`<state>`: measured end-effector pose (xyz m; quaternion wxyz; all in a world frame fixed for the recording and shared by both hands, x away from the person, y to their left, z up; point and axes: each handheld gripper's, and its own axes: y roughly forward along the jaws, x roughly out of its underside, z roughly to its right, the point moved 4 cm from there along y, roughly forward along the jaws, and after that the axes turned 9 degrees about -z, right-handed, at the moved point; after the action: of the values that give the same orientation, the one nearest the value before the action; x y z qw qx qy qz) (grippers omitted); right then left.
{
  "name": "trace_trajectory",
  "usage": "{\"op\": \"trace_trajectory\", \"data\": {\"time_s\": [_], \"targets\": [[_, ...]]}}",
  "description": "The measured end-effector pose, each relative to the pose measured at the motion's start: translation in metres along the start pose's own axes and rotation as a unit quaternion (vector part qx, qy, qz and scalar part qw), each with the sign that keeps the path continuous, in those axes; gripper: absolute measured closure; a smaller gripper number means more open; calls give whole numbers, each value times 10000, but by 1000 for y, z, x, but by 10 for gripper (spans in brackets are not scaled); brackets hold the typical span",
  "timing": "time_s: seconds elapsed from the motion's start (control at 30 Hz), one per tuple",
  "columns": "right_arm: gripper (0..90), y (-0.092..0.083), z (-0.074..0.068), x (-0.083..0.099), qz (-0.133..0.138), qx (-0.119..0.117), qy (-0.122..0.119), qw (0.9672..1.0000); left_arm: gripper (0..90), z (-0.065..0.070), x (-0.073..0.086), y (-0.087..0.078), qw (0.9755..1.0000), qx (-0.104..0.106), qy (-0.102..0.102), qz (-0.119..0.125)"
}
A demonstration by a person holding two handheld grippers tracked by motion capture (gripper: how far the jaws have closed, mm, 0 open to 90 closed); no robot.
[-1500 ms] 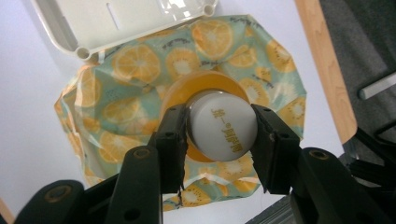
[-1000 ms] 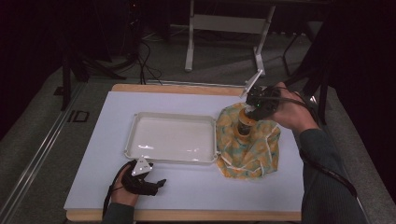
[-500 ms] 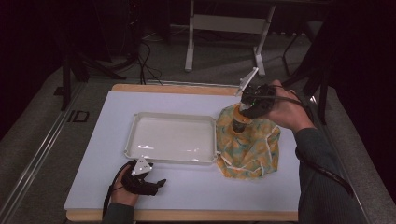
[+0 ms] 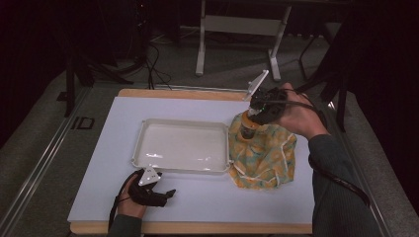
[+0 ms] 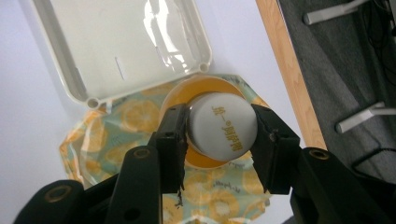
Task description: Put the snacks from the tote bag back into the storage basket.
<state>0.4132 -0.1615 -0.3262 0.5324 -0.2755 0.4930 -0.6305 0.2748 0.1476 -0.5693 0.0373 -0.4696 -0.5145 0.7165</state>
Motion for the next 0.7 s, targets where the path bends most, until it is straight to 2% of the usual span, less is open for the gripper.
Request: {"op": "trace_trajectory", "data": {"time_s": [0.27, 0.47, 0.7], "targets": [[586, -2, -6, -7, 49, -32, -108, 9999, 206, 0, 0, 0, 10000, -2, -7, 4], [585, -4, -12, -13, 93, 17, -286, 9995, 206, 0, 0, 0, 10000, -1, -11, 5], [586, -5, -16, -19, 177, 11, -352, 9992, 206, 0, 0, 0, 10000, 5, -13, 6]]}}
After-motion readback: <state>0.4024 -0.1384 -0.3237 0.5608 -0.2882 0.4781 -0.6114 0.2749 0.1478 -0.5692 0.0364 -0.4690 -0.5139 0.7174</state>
